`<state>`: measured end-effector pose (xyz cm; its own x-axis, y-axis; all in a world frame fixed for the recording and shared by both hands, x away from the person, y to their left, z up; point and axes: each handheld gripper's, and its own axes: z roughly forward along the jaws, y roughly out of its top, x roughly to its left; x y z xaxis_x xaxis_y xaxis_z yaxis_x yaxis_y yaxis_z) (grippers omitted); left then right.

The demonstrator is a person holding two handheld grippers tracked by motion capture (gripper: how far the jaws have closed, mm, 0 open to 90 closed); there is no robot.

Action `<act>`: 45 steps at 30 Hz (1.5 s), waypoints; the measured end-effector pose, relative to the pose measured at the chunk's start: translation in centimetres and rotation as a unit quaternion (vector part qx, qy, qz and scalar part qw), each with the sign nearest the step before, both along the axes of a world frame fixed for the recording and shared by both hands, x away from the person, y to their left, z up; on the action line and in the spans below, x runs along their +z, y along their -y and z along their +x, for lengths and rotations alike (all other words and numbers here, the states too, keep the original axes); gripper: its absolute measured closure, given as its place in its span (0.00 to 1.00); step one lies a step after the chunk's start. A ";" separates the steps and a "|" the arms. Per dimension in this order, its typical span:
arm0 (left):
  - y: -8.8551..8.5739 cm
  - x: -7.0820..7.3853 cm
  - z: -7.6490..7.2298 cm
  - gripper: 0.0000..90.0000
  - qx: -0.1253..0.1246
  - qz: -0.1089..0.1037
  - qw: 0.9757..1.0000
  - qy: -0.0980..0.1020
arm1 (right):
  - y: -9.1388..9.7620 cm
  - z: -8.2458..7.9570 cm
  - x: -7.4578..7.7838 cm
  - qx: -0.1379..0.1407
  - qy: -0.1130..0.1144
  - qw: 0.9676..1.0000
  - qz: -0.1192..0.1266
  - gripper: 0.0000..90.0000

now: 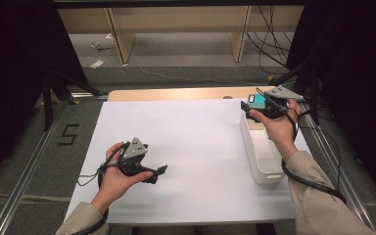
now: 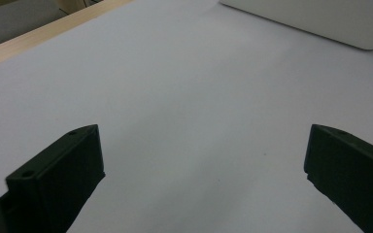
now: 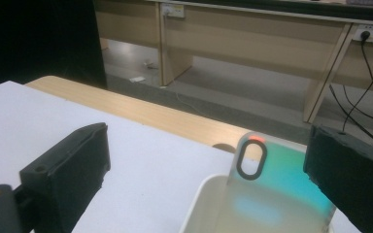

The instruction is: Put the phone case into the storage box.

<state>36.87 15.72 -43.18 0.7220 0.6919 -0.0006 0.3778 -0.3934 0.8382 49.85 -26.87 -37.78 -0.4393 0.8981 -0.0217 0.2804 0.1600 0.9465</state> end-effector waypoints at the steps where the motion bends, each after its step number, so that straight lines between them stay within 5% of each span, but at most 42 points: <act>1: 0.0 0.0 0.0 0.00 0.000 0.000 1.000 0.000 | 0.0 -0.1 0.0 0.004 -0.001 1.000 0.001 0.04; 45: -0.1 0.2 -0.1 0.00 0.002 -0.005 1.000 0.000 | -1.3 -4.7 -0.2 0.090 -0.019 0.996 0.020 0.05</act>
<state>36.81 15.82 -43.03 0.7186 0.6954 -0.0077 0.3798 -0.3832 0.8420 45.15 -25.56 -37.93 -0.5923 0.8051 0.0315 0.2856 0.1733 0.9425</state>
